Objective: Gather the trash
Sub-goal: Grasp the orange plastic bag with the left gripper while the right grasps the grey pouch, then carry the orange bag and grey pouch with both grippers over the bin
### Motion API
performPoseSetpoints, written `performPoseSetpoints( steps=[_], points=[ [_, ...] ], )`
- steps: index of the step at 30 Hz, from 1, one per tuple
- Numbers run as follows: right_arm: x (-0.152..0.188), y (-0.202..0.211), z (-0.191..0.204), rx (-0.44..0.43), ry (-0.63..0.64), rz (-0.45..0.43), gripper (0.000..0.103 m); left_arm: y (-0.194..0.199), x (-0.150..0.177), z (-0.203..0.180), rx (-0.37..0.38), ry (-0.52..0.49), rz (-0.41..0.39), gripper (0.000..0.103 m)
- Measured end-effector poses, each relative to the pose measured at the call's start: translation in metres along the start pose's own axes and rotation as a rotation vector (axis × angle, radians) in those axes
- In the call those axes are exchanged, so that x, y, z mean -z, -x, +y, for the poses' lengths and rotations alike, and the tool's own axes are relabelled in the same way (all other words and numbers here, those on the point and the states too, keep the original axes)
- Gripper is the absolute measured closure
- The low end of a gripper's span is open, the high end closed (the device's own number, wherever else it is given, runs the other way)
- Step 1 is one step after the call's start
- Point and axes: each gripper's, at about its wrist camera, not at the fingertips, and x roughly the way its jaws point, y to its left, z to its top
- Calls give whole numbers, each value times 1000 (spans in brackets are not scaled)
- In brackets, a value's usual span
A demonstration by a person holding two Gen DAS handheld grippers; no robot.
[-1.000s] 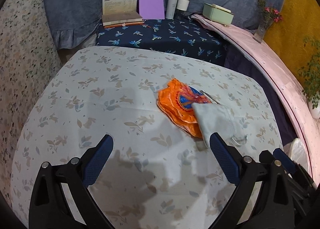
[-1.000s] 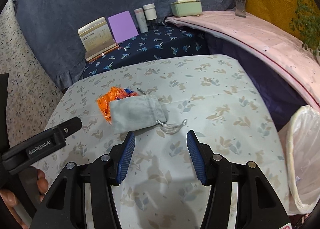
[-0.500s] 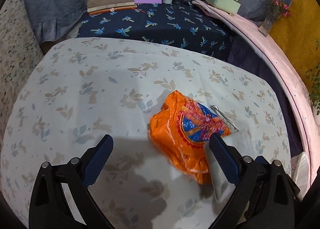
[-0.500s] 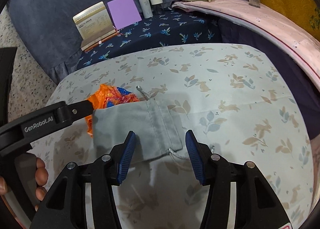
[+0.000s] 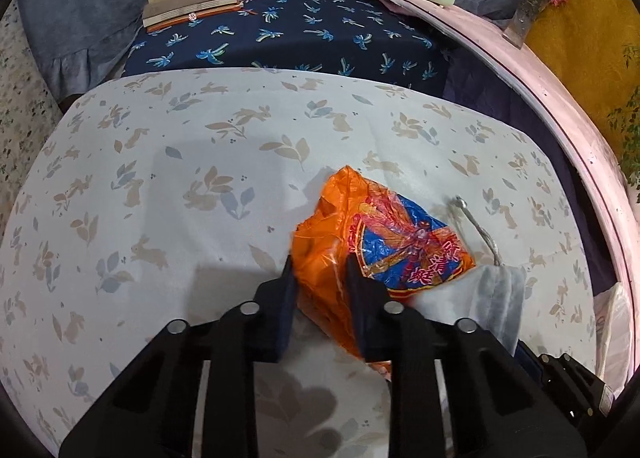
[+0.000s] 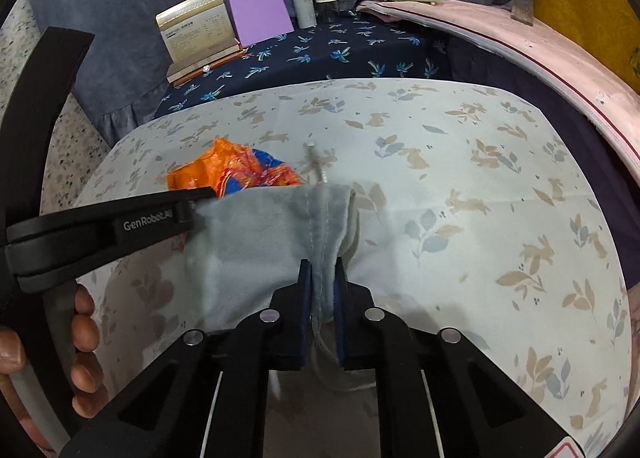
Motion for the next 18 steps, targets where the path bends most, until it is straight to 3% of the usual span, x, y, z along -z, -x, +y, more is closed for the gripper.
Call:
performPoseSetpoints(
  steps=[6,18],
  points=[
    [9,22,-21,11,-51,-9,95,12,14,-18,14,-31,-6,88],
    [18,105,-78,75,-157,-126,95,63,35,-75,62,-94,-58,90]
  ],
)
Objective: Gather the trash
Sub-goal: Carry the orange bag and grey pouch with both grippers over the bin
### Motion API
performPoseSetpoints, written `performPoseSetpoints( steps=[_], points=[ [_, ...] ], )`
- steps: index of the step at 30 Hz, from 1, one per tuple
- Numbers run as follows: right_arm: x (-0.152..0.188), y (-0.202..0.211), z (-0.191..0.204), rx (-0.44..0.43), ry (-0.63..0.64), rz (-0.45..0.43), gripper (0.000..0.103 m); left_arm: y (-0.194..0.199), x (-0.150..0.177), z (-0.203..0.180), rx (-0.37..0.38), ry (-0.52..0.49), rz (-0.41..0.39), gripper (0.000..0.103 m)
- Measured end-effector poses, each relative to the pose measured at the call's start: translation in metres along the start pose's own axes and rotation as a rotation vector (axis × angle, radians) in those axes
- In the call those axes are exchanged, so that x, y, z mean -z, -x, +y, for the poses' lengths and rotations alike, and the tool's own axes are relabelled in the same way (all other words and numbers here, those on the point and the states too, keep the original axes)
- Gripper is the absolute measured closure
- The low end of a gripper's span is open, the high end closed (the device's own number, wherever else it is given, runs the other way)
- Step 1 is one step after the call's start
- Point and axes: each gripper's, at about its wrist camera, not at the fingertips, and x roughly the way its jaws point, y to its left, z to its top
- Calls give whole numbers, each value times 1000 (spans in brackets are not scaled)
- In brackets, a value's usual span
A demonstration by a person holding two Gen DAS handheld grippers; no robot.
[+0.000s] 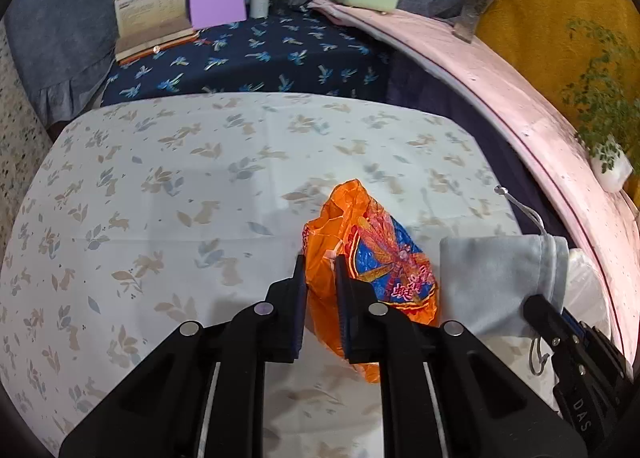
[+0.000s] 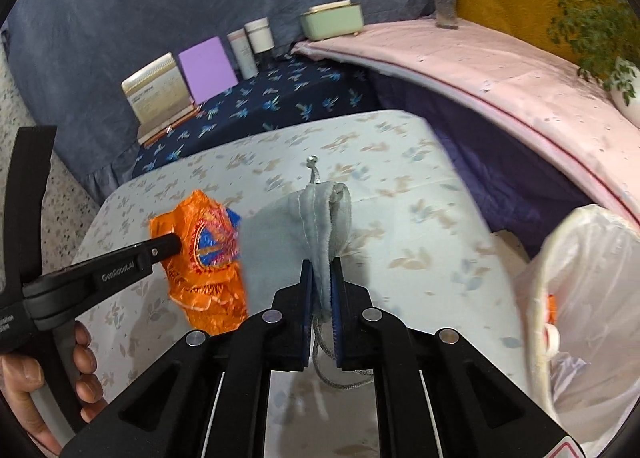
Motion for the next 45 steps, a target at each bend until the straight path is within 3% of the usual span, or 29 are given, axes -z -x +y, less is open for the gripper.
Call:
performPoseSetpoints(
  steps=[17,29,45],
  points=[
    [5,106,-100,86,-124,-153,95,65,27,-140,110,-186,-72,92],
    [29,159,-180,175,-237,-207,95,79,53,-234,194,-305,-64,92],
    [63,183,-233,222,-333,-209,95,66,77,-294,228,-365,-21,89]
  ],
)
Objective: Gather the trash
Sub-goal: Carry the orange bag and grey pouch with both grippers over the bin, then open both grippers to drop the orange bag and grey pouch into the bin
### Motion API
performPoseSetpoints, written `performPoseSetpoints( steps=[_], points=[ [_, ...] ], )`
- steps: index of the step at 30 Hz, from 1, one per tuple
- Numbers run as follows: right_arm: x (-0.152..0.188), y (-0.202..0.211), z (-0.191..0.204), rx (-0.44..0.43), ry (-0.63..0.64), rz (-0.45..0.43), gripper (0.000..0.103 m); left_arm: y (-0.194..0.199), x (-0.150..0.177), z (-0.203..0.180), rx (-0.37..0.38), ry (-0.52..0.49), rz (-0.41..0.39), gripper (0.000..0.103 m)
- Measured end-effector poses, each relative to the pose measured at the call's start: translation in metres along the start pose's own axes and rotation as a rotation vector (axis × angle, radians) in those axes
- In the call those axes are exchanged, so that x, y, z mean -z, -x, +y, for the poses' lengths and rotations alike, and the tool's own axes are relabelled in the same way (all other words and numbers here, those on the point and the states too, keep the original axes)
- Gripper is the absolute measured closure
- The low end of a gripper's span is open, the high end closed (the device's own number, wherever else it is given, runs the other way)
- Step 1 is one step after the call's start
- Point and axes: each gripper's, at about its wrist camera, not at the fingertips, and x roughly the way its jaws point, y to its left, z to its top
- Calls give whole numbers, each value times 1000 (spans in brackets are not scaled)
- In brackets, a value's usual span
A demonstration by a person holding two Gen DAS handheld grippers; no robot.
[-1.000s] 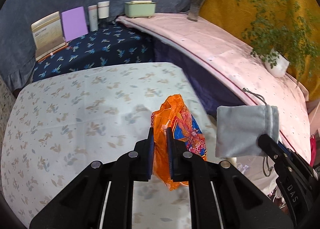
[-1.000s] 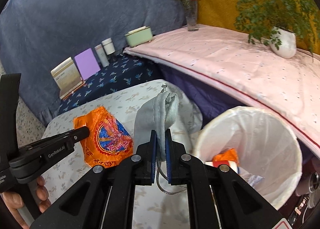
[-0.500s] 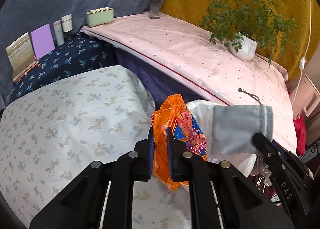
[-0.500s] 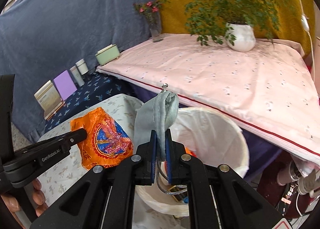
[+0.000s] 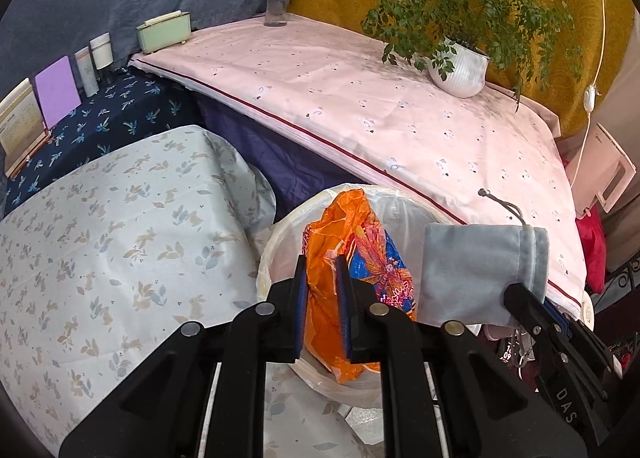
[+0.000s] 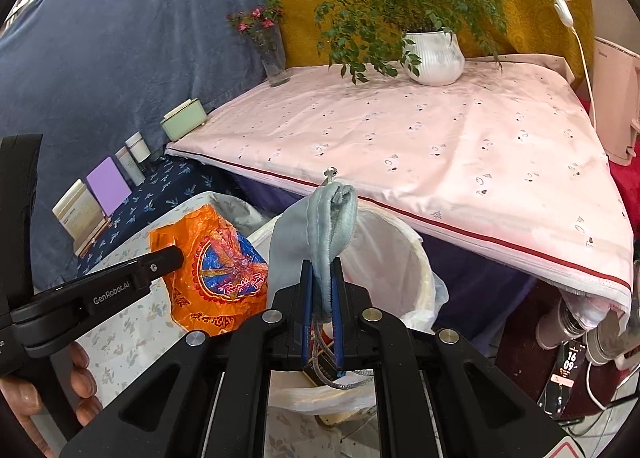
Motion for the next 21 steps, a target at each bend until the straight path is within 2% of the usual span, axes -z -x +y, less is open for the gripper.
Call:
performPoseSetpoints(
  steps=[3,8,10,21],
  points=[
    [-1,0,-4,1,-6,-1,95,-2,0,-2,-1,9,0,85],
    [-2,-1,-6,-1,-9,0,95,0,1,-3,-13,10,-12,65],
    [-2,-1,-7,-2,-8,1,95,0,1,-3,-17,11,-15,61],
    [-4,-8,-2,-15,3,12,94,-1,4,10,-45,22,-6,59]
  ],
)
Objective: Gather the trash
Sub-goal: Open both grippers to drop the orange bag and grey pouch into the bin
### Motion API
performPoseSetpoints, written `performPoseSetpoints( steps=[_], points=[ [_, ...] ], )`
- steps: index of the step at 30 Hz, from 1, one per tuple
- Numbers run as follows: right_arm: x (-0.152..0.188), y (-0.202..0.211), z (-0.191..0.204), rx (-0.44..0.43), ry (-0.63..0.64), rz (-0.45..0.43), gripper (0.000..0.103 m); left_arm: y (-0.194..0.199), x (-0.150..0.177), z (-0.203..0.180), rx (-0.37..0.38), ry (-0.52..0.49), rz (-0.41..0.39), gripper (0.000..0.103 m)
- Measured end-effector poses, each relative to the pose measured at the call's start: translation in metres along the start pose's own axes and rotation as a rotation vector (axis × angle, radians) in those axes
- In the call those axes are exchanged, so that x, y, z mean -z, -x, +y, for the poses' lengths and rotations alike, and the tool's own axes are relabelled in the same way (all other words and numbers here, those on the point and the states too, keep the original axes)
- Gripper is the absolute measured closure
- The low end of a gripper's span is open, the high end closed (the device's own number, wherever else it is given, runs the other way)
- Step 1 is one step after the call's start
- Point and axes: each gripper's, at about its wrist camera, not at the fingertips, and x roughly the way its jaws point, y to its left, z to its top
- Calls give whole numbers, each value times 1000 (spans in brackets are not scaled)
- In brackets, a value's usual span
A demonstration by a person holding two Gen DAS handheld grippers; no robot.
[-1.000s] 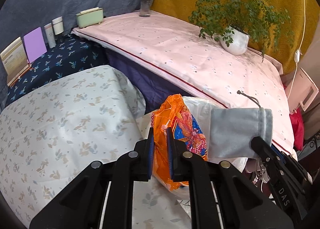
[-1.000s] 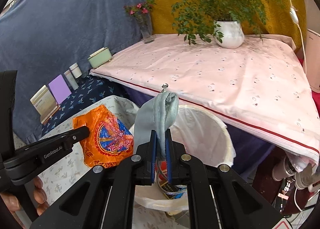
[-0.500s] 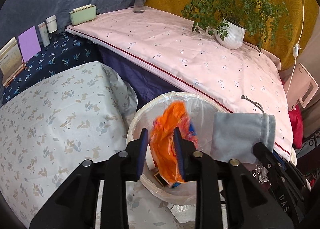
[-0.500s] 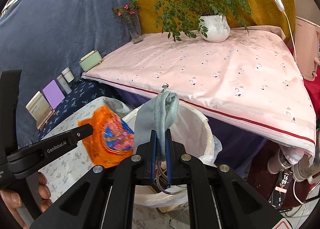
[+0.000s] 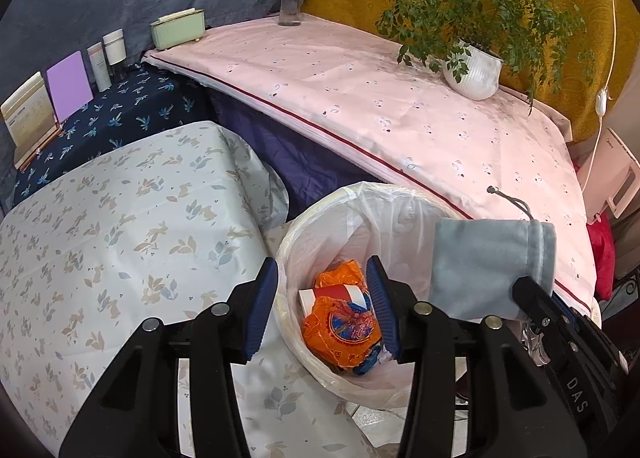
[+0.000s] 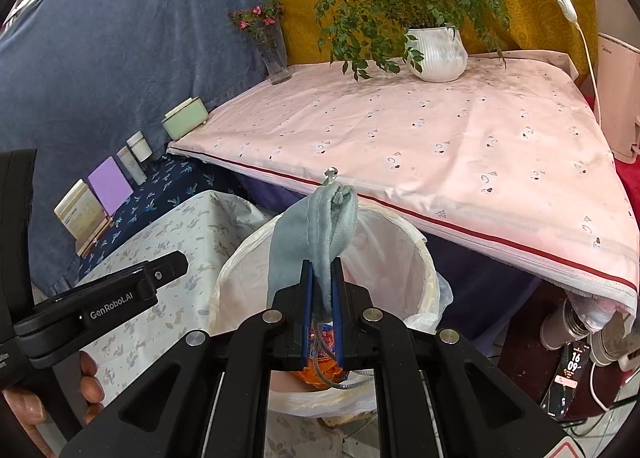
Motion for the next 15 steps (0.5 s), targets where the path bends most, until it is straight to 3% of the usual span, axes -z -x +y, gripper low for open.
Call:
performPoseSetpoints(
  steps=[15],
  points=[
    [-2,-14,17,-21,35,29,91,-2,5,16,-34,24,5,57]
  ],
)
